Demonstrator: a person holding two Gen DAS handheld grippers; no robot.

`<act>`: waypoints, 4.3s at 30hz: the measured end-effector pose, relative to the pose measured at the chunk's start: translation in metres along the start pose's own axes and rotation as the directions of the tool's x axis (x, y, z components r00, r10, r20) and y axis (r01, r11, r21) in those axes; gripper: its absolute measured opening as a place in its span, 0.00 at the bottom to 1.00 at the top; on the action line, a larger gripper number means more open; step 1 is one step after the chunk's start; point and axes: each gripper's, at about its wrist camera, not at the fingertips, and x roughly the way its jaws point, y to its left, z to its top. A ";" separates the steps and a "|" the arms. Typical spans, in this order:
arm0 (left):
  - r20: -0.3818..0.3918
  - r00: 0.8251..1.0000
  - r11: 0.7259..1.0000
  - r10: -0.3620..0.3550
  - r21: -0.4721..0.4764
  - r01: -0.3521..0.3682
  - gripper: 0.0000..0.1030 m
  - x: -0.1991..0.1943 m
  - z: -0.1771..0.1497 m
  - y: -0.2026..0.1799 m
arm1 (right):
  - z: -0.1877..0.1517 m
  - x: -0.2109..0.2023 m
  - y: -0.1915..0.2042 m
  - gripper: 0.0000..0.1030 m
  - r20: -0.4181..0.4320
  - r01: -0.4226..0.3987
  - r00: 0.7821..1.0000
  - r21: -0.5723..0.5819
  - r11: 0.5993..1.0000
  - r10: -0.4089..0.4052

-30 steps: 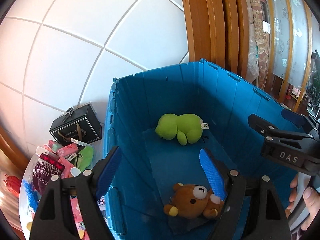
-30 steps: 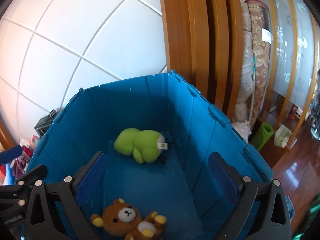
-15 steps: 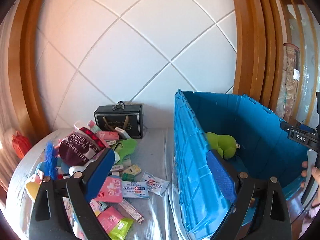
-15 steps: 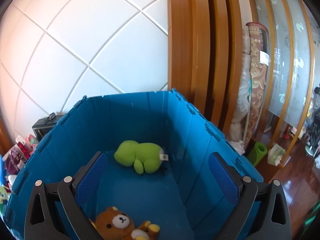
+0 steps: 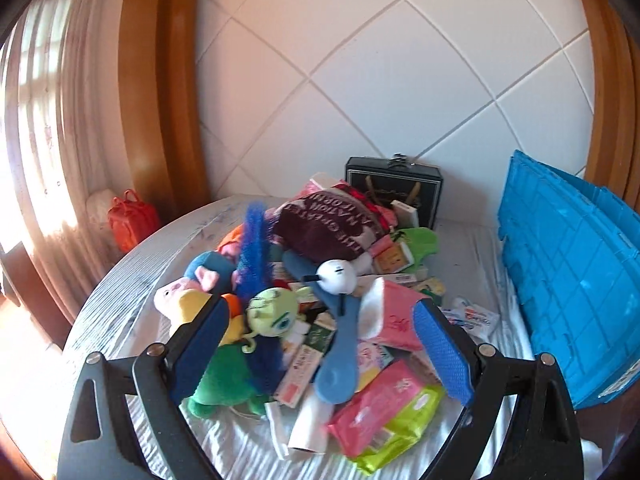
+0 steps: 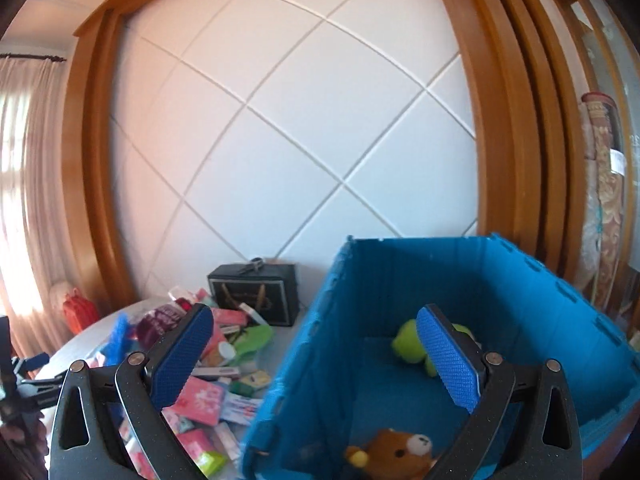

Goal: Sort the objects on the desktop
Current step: 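Move both grippers back over the pile of toys, then grasp the white plush with the right gripper while the left grasps the green monster, then carry both plushes over the blue crate and open both grippers to drop them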

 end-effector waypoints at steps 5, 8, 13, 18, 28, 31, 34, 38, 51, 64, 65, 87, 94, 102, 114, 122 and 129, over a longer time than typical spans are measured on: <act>-0.031 0.999 1.000 0.022 0.013 -0.021 0.91 0.030 -0.016 0.058 | -0.015 0.022 0.076 1.00 -0.029 -0.077 0.997 -0.031 0.997 0.077; -0.069 0.997 0.998 0.015 0.063 -0.011 0.91 0.056 -0.026 0.074 | -0.033 0.044 0.113 1.00 -0.074 -0.104 0.992 -0.002 0.995 0.104; -0.144 0.985 0.991 -0.093 0.077 0.105 0.80 0.101 -0.032 0.091 | -0.077 0.089 0.152 1.00 -0.238 -0.070 0.968 0.030 0.997 0.075; -0.207 0.963 0.976 -0.172 0.095 0.195 0.73 0.144 -0.025 0.087 | -0.116 0.126 0.168 1.00 -0.404 -0.013 0.914 0.048 0.999 0.031; -0.282 0.932 0.967 -0.228 0.051 0.252 0.50 0.200 -0.016 0.068 | -0.125 0.193 0.199 1.00 -0.484 -0.110 0.870 0.003 0.994 0.098; -0.204 0.955 0.973 -0.216 0.037 0.228 0.50 0.194 0.006 0.072 | -0.126 0.227 0.215 1.00 -0.522 -0.176 0.838 0.015 0.984 0.158; -0.183 0.968 0.981 -0.172 0.059 0.186 0.50 0.202 0.019 0.072 | -0.128 0.261 0.234 1.00 -0.553 -0.251 0.800 0.049 0.967 0.235; -0.220 0.967 0.990 -0.130 0.025 0.139 0.50 0.228 0.019 0.076 | -0.137 0.298 0.266 0.95 -0.590 -0.314 0.766 0.004 0.949 0.256; -0.230 0.962 0.989 -0.145 0.005 0.150 0.50 0.245 0.018 0.083 | -0.179 0.356 0.312 0.51 -0.706 -0.387 0.663 -0.035 0.922 0.251; -0.119 0.976 0.981 -0.184 0.032 0.189 0.50 0.167 0.034 0.068 | -0.110 0.246 0.275 0.48 -0.523 -0.371 0.800 -0.046 0.927 0.294; -0.107 0.976 0.980 -0.188 0.040 0.194 0.50 0.158 0.036 0.065 | -0.104 0.239 0.273 0.48 -0.507 -0.366 0.809 -0.042 0.930 0.296; 0.077 0.903 0.891 -0.423 0.216 0.399 0.50 0.021 0.091 -0.133 | 0.018 0.056 0.091 0.48 -0.088 -0.022 0.996 -0.071 0.997 0.015; 0.047 0.851 0.832 -0.523 0.246 0.497 0.50 -0.005 0.107 -0.230 | 0.035 0.021 -0.005 0.48 -0.044 0.140 0.989 -0.042 0.989 -0.142; -0.094 0.822 0.770 -0.561 0.303 0.561 0.50 -0.019 0.099 -0.344 | 0.019 0.014 -0.105 0.48 -0.109 0.280 0.954 -0.006 0.960 -0.279; -0.187 0.831 0.756 -0.523 0.347 0.554 0.50 -0.009 0.081 -0.411 | -0.006 0.037 -0.173 0.48 -0.178 0.360 0.917 -0.009 0.933 -0.356; -0.238 0.828 0.765 -0.507 0.319 0.560 0.50 0.001 0.102 -0.431 | 0.007 0.055 -0.180 0.48 -0.220 0.366 0.906 -0.025 0.930 -0.363; -0.312 0.857 0.801 -0.411 0.326 0.503 0.52 0.024 0.090 -0.444 | 0.000 0.076 -0.188 0.49 -0.333 0.351 0.879 -0.031 0.936 -0.341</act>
